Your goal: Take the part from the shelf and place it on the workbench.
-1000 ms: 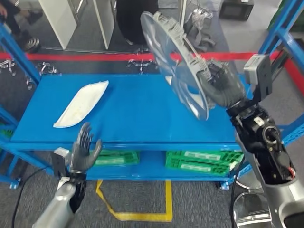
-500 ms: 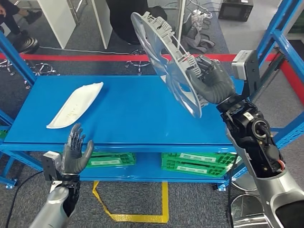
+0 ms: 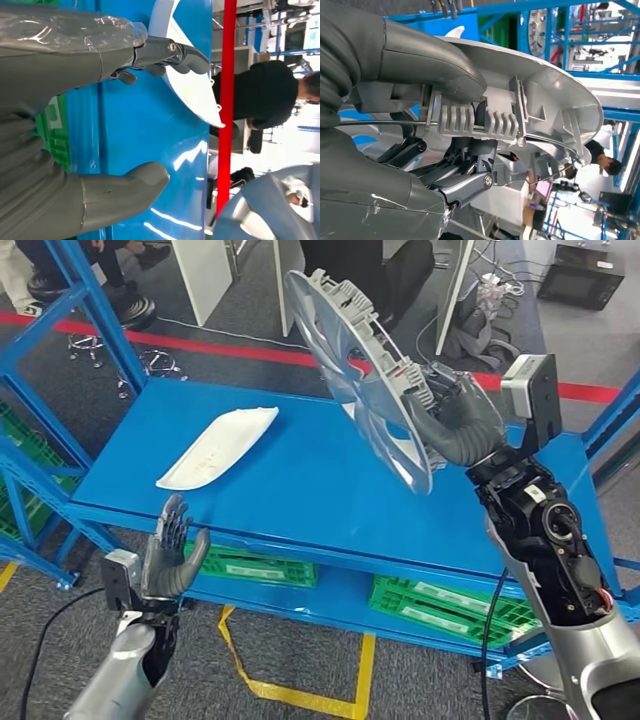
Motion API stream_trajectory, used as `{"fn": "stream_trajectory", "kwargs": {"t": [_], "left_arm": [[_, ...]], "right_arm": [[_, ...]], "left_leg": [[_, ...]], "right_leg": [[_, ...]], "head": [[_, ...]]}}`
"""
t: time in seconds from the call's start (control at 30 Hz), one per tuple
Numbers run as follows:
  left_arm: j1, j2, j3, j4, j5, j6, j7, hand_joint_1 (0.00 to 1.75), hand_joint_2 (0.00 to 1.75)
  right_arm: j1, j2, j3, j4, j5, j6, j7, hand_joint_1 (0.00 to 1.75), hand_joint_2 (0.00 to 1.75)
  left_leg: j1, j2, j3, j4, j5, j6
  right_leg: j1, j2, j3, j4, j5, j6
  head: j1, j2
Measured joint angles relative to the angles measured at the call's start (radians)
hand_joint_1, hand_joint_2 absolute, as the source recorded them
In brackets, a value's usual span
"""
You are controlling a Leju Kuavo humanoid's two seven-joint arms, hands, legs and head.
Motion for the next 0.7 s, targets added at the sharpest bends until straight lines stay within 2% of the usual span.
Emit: {"fn": "stream_trajectory", "kwargs": {"t": [0.07, 0.13, 0.2, 0.23, 0.27, 0.3, 0.33, 0.4, 0.47, 0.5, 0.57, 0.6, 0.63, 0.7], "left_arm": [[0.002, 0.001, 0.000, 0.000, -0.001, 0.000, 0.000, 0.00, 1.75], [0.001, 0.002, 0.000, 0.000, -0.004, -0.001, 0.000, 0.00, 1.75], [-0.002, 0.002, 0.000, 0.000, -0.008, -0.003, 0.000, 0.00, 1.75], [-0.001, 0.002, 0.000, 0.000, -0.009, -0.004, 0.000, 0.00, 1.75], [0.001, 0.002, 0.000, 0.000, -0.011, -0.004, 0.000, 0.00, 1.75], [0.003, 0.002, 0.000, 0.000, -0.012, -0.004, 0.000, 0.00, 1.75], [0.004, 0.002, 0.000, 0.000, -0.013, -0.004, 0.000, 0.00, 1.75], [0.003, 0.003, 0.000, 0.000, -0.017, -0.005, 0.000, 0.00, 1.75], [0.000, 0.004, 0.001, -0.001, -0.020, -0.005, -0.001, 0.00, 1.75], [-0.001, 0.004, 0.001, -0.001, -0.022, -0.006, -0.001, 0.00, 1.75], [0.000, 0.005, 0.001, -0.001, -0.023, -0.006, -0.001, 0.00, 1.75], [0.001, 0.005, 0.001, -0.002, -0.023, -0.006, -0.001, 0.00, 1.75], [0.001, 0.005, 0.001, -0.002, -0.023, -0.007, -0.001, 0.00, 1.75], [0.000, 0.004, 0.002, -0.002, -0.023, -0.010, -0.001, 0.00, 1.75]], "right_arm": [[0.001, 0.000, 0.003, -0.001, 0.000, -0.001, 0.000, 1.75, 1.75], [-0.001, 0.001, 0.004, -0.001, 0.000, -0.002, 0.000, 1.75, 1.75], [-0.002, 0.001, 0.005, -0.002, 0.000, -0.003, 0.000, 1.75, 1.75], [-0.002, 0.001, 0.006, -0.001, 0.000, -0.003, 0.000, 1.75, 1.75], [-0.002, 0.001, 0.007, -0.001, -0.001, -0.002, 0.000, 1.75, 1.75], [-0.002, 0.001, 0.008, -0.001, -0.002, 0.001, 0.000, 1.75, 1.75], [-0.002, 0.002, 0.009, -0.001, -0.005, 0.004, 0.000, 1.75, 1.75], [-0.003, 0.004, 0.011, -0.002, -0.013, 0.014, 0.000, 1.75, 1.75], [-0.004, 0.004, 0.015, -0.001, -0.023, 0.026, 0.002, 1.75, 1.75], [-0.005, 0.005, 0.018, -0.001, -0.028, 0.033, 0.003, 1.75, 1.75], [-0.005, 0.008, 0.027, -0.001, -0.037, 0.047, 0.008, 1.75, 1.75], [-0.005, 0.011, 0.033, 0.000, -0.039, 0.052, 0.008, 1.75, 1.75], [-0.004, 0.013, 0.038, 0.000, -0.039, 0.055, 0.009, 1.75, 1.75], [-0.003, 0.015, 0.048, 0.003, -0.038, 0.058, 0.008, 1.75, 1.75]], "left_leg": [[0.000, -0.008, -0.008, 0.000, 0.005, -0.011], [-0.002, 0.017, -0.026, 0.035, -0.016, -0.023], [0.001, 0.055, -0.084, 0.150, -0.070, -0.035], [0.003, 0.063, -0.122, 0.222, -0.096, -0.040], [0.005, 0.067, -0.151, 0.276, -0.111, -0.043], [0.007, 0.068, -0.165, 0.298, -0.110, -0.044], [0.007, 0.070, -0.156, 0.277, -0.090, -0.042], [0.005, 0.086, -0.087, 0.140, -0.026, -0.033], [-0.004, 0.107, -0.026, 0.023, 0.009, -0.020], [-0.008, 0.112, -0.015, -0.001, 0.012, -0.015], [-0.010, 0.097, -0.013, -0.009, 0.012, -0.006], [-0.007, 0.089, -0.009, -0.014, 0.014, -0.002], [-0.004, 0.083, -0.004, -0.019, 0.016, 0.004], [-0.001, 0.068, 0.004, -0.025, 0.016, 0.012]], "right_leg": [[0.000, -0.011, 0.003, -0.005, 0.002, -0.013], [-0.004, -0.026, 0.008, -0.011, 0.006, -0.025], [-0.004, -0.042, 0.011, -0.015, 0.006, -0.035], [-0.002, -0.051, 0.011, -0.015, 0.006, -0.038], [-0.001, -0.059, 0.011, -0.015, 0.005, -0.039], [0.000, -0.066, 0.012, -0.015, 0.004, -0.039], [0.000, -0.074, 0.012, -0.015, 0.004, -0.039], [0.002, -0.087, 0.015, -0.015, 0.001, -0.037], [0.008, -0.097, 0.017, -0.015, -0.003, -0.029], [0.010, -0.102, 0.018, -0.016, -0.005, -0.025], [0.011, -0.113, 0.023, -0.020, -0.008, -0.014], [0.010, -0.110, 0.023, -0.017, -0.015, -0.009], [0.009, -0.100, 0.017, 0.001, -0.029, -0.006], [0.008, -0.068, -0.028, 0.104, -0.084, -0.002]], "head": [[-0.002, 0.000], [-0.012, 0.000], [-0.025, 0.000], [-0.029, 0.000], [-0.032, 0.000], [-0.034, 0.000], [-0.035, 0.000], [-0.037, 0.000], [-0.037, 0.000], [-0.036, 0.000], [-0.033, 0.000], [-0.032, 0.000], [-0.029, 0.000], [-0.020, 0.000]]}}
